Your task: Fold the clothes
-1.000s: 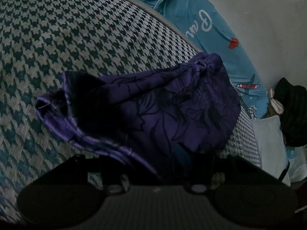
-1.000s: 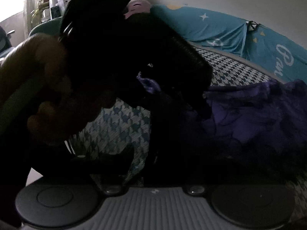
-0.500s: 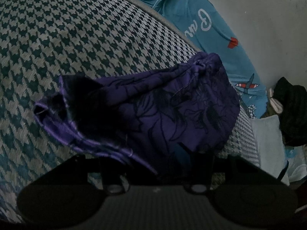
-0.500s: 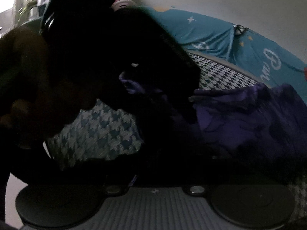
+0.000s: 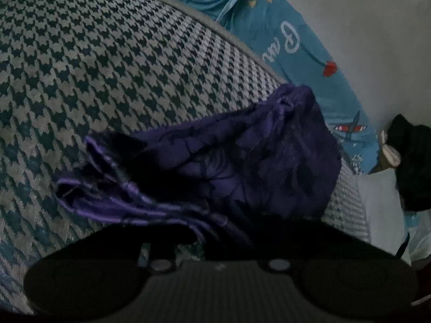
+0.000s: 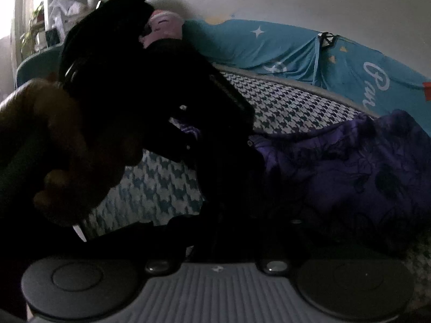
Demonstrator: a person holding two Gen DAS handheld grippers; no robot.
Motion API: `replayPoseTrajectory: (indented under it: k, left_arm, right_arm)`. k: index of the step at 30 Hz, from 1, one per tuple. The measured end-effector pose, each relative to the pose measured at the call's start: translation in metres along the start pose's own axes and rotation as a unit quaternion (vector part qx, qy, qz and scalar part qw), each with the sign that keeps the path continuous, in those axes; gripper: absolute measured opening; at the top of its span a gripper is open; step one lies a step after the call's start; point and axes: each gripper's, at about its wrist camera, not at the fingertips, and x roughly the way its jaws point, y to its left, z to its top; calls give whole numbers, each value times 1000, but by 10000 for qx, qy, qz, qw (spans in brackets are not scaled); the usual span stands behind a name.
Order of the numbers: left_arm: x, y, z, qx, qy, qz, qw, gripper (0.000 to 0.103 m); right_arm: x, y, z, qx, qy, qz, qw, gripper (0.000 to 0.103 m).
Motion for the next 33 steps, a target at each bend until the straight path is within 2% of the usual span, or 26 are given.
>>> replayPoseTrajectory:
  k: [6, 12, 18, 25, 33]
  left_arm:
    - [-10, 8, 4, -323, -116, -178, 9993, 22]
    - [-18, 7, 9, -225, -102, -125, 9996, 22]
    - [-27, 13, 14, -389, -167, -236, 9988, 22]
    - [-42, 18, 23, -363, -243, -274, 9987, 22]
    - [-61, 26, 41, -257, -312, -224, 9989, 22]
  right_arm:
    - [-1, 3, 7, 150, -50, 62, 9999, 15]
    - [-4, 5, 11, 318, -104, 155, 9993, 15]
    - [-6, 9, 17, 515, -174, 263, 9982, 15]
    - [-6, 18, 27, 642, -262, 393, 9968, 15]
    - [5, 27, 42, 819, -361, 714, 9934, 15]
